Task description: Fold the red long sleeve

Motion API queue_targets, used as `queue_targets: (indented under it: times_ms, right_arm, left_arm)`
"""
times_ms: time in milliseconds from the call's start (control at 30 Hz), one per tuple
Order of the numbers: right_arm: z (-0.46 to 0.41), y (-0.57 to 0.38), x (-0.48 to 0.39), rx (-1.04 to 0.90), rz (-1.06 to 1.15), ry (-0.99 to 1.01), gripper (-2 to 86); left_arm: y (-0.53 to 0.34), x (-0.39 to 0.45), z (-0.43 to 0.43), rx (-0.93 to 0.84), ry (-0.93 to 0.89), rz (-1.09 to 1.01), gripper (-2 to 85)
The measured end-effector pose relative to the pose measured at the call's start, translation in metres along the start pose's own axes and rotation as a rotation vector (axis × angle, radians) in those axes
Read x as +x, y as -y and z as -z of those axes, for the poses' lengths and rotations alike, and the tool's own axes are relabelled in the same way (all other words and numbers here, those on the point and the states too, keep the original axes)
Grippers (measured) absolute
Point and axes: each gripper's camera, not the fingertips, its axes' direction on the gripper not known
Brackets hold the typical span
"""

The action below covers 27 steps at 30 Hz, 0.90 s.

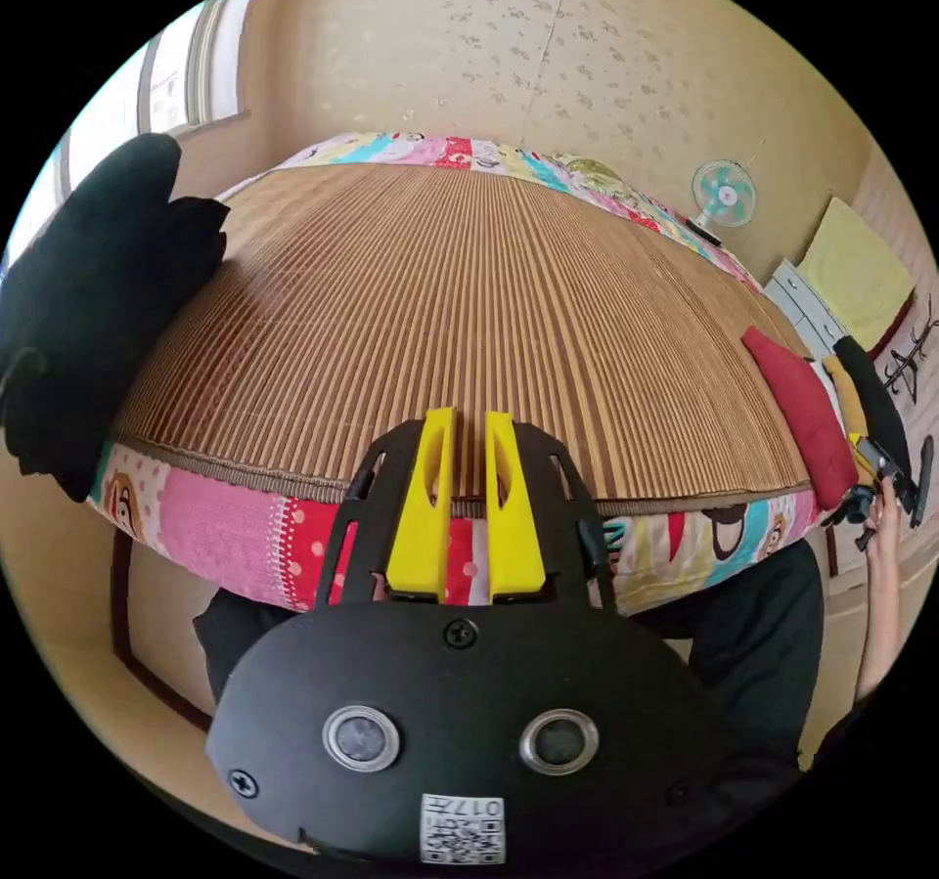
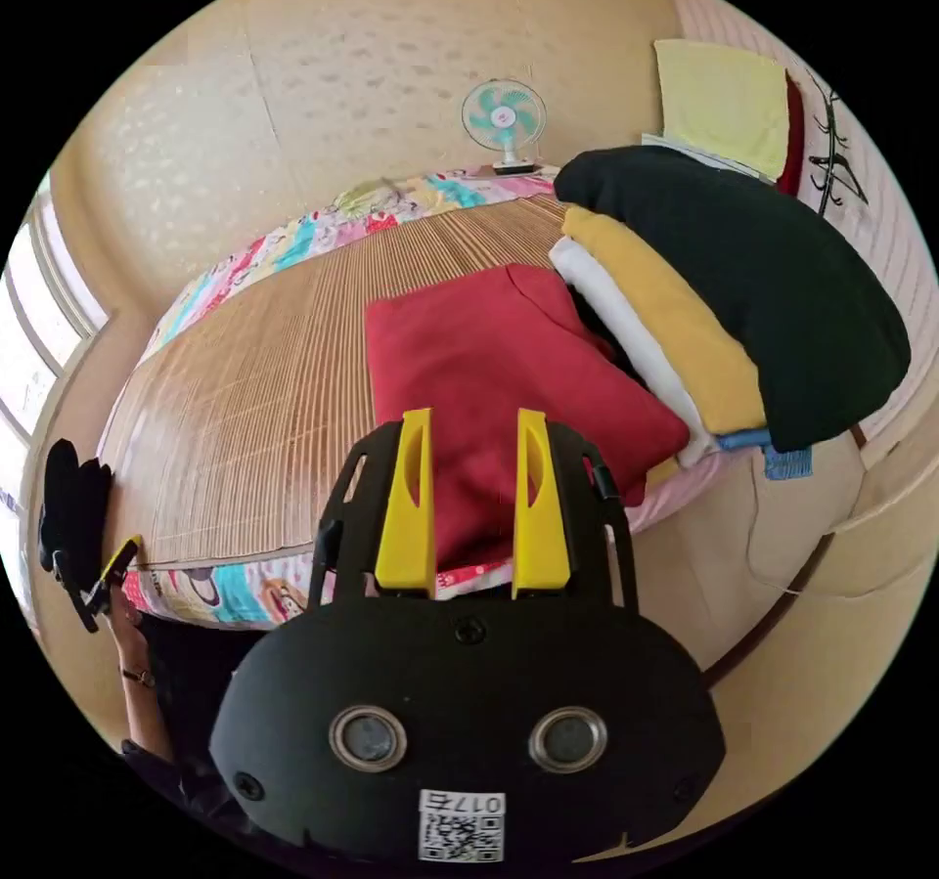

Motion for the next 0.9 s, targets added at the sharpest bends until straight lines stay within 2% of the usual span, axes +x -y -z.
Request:
queue_targets:
  times_ms: [33,100,167,233,333,467,500,567,667,767,900]
  right_arm:
    - [-0.030,0.003,0.001,-0.126,0.009,0.000,12.2]
    - [-0.032,0.000,0.005,-0.096,-0.022,0.028,10.8]
    - [-0.013,0.007,0.000,-0.079,-0.074,0.074,4.4]
    - [0.007,0.015,-0.014,-0.010,-0.065,0.125,3.1]
    - [0.044,0.034,-0.056,0.091,0.043,0.289,2.2]
    - [0.080,0.021,-0.157,0.152,0.378,0.437,1.5]
    - [0.080,0.014,-0.172,0.138,0.428,0.453,1.5]
    - [0.062,-0.020,-0.226,-0.031,0.602,0.569,1.2]
    - [0.024,-0.062,-0.260,-0.257,0.674,0.639,0.8]
    - [0.018,-0.068,-0.254,-0.270,0.638,0.704,0.5]
    - [0.040,-0.037,-0.237,-0.140,0.595,0.746,0.6]
  left_arm:
    - [-0.004,0.002,-0.003,0.009,0.017,-0.025,5.2]
    - [-0.002,-0.001,-0.006,-0.004,0.016,-0.058,5.0]
    - [-0.004,-0.009,-0.009,-0.003,-0.012,-0.062,4.6]
    - [-0.010,-0.023,-0.012,0.006,-0.061,-0.030,4.3]
    - [-0.010,-0.027,-0.016,-0.014,-0.047,-0.009,3.9]
    - [-0.013,-0.022,-0.020,-0.012,-0.001,-0.035,1.5]
    - [-0.014,-0.024,-0.022,-0.017,-0.002,-0.032,0.4]
    - [-0.013,-0.028,-0.024,-0.027,-0.004,-0.031,-0.5]
    - [-0.013,-0.037,-0.027,-0.037,-0.023,-0.024,-0.9]
    - [-0.013,-0.050,-0.030,-0.040,-0.058,0.006,-1.0]
    - [-0.011,-0.059,-0.034,-0.054,-0.067,0.001,-1.0]
